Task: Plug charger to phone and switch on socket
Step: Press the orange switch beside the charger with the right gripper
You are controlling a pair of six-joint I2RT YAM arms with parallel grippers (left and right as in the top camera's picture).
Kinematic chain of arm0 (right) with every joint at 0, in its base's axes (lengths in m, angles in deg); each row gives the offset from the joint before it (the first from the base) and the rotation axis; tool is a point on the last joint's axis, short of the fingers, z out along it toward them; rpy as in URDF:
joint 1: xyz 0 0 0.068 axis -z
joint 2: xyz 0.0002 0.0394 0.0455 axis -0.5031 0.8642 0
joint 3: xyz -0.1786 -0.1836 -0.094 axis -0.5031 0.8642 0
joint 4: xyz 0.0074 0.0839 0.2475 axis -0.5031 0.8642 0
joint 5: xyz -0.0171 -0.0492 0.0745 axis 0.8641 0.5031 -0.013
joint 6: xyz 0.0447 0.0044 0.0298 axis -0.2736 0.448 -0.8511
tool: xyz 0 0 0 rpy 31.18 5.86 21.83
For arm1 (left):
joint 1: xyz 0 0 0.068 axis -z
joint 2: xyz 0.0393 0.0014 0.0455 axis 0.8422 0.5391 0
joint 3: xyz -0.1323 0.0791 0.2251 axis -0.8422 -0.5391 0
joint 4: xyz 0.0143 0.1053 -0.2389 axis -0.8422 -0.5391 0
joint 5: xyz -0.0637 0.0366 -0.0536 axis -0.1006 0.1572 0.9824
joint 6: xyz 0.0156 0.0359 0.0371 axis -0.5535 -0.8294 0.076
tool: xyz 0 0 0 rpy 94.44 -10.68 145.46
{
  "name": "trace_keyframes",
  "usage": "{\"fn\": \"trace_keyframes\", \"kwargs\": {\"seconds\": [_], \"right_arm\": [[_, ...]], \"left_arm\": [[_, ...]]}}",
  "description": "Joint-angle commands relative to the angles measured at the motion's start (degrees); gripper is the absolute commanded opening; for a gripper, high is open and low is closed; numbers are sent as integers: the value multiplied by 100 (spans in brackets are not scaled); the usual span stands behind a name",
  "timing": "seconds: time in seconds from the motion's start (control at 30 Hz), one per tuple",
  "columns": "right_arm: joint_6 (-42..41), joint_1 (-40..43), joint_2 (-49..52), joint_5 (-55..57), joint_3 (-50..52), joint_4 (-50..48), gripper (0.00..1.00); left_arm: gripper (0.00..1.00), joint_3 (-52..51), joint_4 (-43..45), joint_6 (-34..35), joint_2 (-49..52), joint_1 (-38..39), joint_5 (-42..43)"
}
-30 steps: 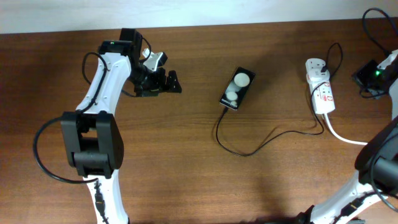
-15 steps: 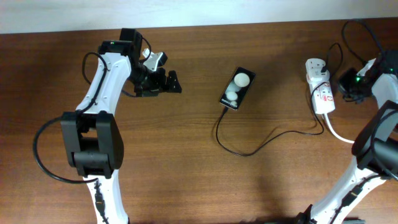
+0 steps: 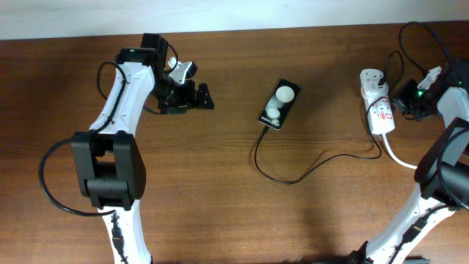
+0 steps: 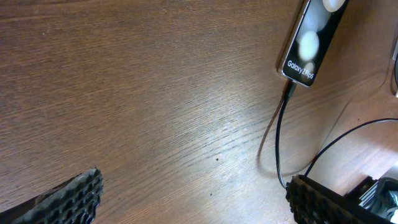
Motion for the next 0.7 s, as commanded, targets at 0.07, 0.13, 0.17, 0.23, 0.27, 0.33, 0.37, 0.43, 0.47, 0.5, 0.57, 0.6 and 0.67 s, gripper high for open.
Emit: {"fn": "trace_keyframes", "kwargs": {"seconds": [0.07, 0.13, 0.17, 0.23, 0.27, 0.33, 0.37, 0.43, 0.47, 0.5, 0.57, 0.6, 0.67], "right_arm": [[195, -55, 50, -120, -144, 2, 4], [212, -85, 68, -111, -133, 2, 4], [212, -105, 70, -111, -133, 2, 4], [216, -155, 70, -109, -133, -17, 4], [236, -170, 72, -103, -133, -17, 4], [234, -188, 76, -90, -133, -22, 4], [234, -188, 79, -90, -133, -35, 4], [234, -210, 79, -92, -133, -59, 4], [232, -225, 79, -92, -133, -59, 4], [232, -243, 79, -90, -133, -57, 4], [229, -293, 79, -92, -133, -15, 4], [229, -323, 79, -92, -127, 11, 4], [203, -398, 79, -90, -57, 28, 4]], "left_arm": [[99, 0, -4, -26, -24, -7, 2], [99, 0, -4, -28, -24, -7, 2], [99, 0, -4, -26, -24, -7, 2], [99, 0, -4, -26, -24, -7, 2], [99, 0, -4, -26, -24, -7, 2], [99, 0, -4, -26, -24, -7, 2], [99, 0, -4, -28, -24, -7, 2], [99, 0, -4, -26, -24, -7, 2], [99, 0, -4, -28, -24, -7, 2], [99, 0, -4, -26, -24, -7, 2], [99, 0, -4, -26, -24, -7, 2], [99, 0, -4, -28, -24, -7, 0], [99, 0, -4, -26, -24, -7, 2]]}}
